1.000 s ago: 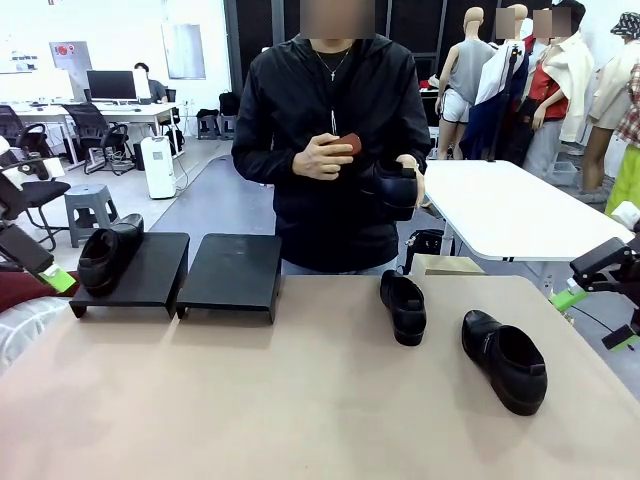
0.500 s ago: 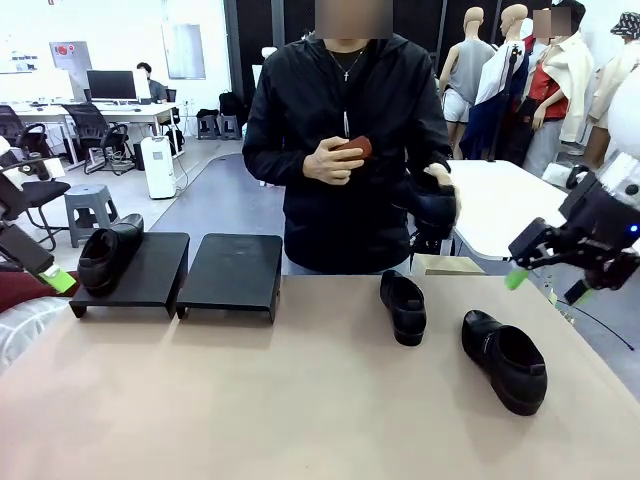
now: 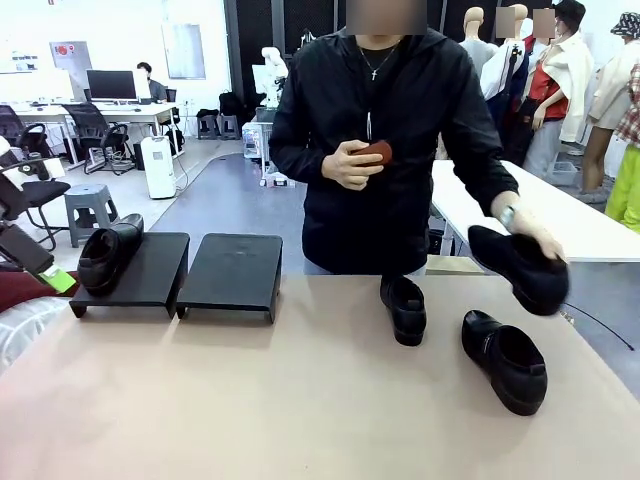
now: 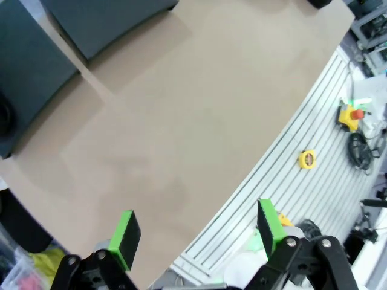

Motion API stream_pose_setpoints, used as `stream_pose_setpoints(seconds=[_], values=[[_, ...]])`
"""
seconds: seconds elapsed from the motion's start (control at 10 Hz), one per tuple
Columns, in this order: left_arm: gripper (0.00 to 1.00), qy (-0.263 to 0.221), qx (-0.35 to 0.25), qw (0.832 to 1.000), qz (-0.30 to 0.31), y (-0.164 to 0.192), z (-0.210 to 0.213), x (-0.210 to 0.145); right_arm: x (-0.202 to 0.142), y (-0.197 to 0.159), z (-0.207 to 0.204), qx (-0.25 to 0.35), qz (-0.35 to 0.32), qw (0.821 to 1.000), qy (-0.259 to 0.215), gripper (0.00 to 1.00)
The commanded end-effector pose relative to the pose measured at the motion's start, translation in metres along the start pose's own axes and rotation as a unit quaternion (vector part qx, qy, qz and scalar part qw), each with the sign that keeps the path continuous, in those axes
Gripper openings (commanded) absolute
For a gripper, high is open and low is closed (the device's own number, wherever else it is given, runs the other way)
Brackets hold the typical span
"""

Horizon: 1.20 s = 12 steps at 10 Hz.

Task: Organize the shoes by placing them on the stand.
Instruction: Pick up one Shoe and place it in the middle of the table.

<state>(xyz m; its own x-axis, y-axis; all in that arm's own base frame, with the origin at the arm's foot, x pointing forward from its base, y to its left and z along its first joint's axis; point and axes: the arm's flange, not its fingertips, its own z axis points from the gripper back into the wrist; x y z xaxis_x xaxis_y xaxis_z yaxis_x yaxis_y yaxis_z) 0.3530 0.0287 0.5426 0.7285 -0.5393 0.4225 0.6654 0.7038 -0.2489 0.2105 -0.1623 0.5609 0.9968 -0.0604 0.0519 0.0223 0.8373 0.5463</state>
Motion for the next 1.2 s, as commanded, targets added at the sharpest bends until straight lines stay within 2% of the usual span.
stream_pose_setpoints(seconds=[0.0,0.1,0.3,0.4,0.6,0.8,0.9,1.0,1.1], values=[[1.0,-0.011,-0.002,1.0,0.008,-0.002,-0.002,0.001,-0.009,-0.042,0.016,0.054,0.015,0.998,0.006,1.0],[1.0,-0.011,-0.002,1.0,0.008,-0.002,-0.002,0.001,-0.011,-0.061,0.012,0.075,0.015,0.997,-0.006,1.0],[1.0,-0.011,-0.002,1.0,0.008,-0.002,-0.002,0.001,-0.007,-0.069,0.001,0.086,0.029,0.996,-0.01,1.0],[1.0,-0.011,-0.002,1.0,0.008,-0.002,-0.002,0.001,-0.002,-0.06,-0.002,0.076,0.038,0.996,-0.009,1.0],[1.0,-0.011,-0.002,1.0,0.008,-0.002,-0.002,0.001,0.007,-0.021,-0.011,-0.002,0.012,1.0,-0.01,1.0],[1.0,-0.011,-0.002,1.0,0.008,-0.002,-0.002,0.001,0.0,0.004,-0.009,-0.037,0.03,0.999,-0.01,1.0],[1.0,-0.011,-0.002,1.0,0.008,-0.002,-0.002,0.001,-0.005,0.004,-0.007,-0.056,0.007,0.998,-0.014,1.0],[1.0,-0.011,-0.002,1.0,0.008,-0.002,-0.002,0.001,-0.005,0.004,-0.005,-0.044,0.001,0.999,-0.011,1.0],[1.0,-0.011,-0.002,1.0,0.008,-0.002,-0.002,0.001,-0.01,0.008,-0.009,-0.07,-0.01,0.997,-0.011,1.0]])
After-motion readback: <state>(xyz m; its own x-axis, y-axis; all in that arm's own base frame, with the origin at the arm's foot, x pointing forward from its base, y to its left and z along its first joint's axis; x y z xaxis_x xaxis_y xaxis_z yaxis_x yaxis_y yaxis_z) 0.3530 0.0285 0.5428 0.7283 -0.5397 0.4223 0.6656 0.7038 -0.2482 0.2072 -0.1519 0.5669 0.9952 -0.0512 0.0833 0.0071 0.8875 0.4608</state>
